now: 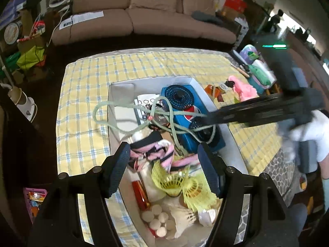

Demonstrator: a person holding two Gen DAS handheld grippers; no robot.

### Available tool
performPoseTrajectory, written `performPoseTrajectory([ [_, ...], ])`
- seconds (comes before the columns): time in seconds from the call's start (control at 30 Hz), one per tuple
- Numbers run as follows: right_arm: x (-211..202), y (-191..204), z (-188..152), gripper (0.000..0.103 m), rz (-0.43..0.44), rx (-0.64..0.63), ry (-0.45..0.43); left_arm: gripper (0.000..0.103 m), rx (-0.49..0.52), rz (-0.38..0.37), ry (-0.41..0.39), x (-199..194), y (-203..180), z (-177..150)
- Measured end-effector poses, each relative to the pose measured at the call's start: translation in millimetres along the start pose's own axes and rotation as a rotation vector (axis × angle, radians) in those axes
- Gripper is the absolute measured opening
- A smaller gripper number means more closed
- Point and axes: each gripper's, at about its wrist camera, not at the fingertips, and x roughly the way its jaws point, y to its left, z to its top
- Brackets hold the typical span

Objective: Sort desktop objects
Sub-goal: 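Lower the cord into the box and open both grippers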

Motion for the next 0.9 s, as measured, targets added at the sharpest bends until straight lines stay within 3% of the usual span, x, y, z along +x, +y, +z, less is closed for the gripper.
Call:
performPoseTrajectory([
  [0.13, -55.8, -26.3, -11.8, 0.074, 0.087, 0.013, -0.144, 0.065, 0.008, -0.021, 0.012, 15.6, -13.1, 15.2],
  [0.27, -56.9, -48.6, -37.0, 0.073, -0.015, -0.118, -0.181, 0.065, 0.074, -0.041, 0.030, 30.5, -44.2, 23.7],
  [0.33, -37.3, -57.1, -53.8, 0.064, -0.040, -0.176, -0.136, 0.065, 0.081, -0.018, 0.044, 37.2, -48.4, 28.9],
  [0.43, -4.2, -56.9, -70.5, 0.058, -0.065, -0.264, -0.111, 0.065, 0.003, 0.026, 0.042, 42.3, -24.8, 42.9],
  [0.57, 38.3, -50.2, -76.5, 0.055, -0.128, -0.376, -0.086, 0.065, -0.133, 0.080, 0.042, 44.4, 35.5, 56.5],
  [0.67, 57.9, -49.6, -73.9, 0.052, -0.138, -0.394, -0.090, 0.065, -0.159, 0.129, 0.068, 53.5, 62.3, 57.5],
  [0.77, 68.1, -60.7, -70.2, 0.030, -0.158, -0.369, -0.101, 0.066, -0.203, 0.119, 0.100, 72.5, 81.0, 55.2],
  [0.8, 68.2, -65.9, -67.4, 0.009, -0.156, -0.341, -0.106, 0.067, -0.225, 0.109, 0.106, 77.9, 84.7, 54.3],
  [0.9, 54.5, -75.3, -62.7, 0.007, -0.132, -0.282, -0.175, 0.066, -0.248, 0.069, 0.126, 92.8, 87.2, 50.4],
])
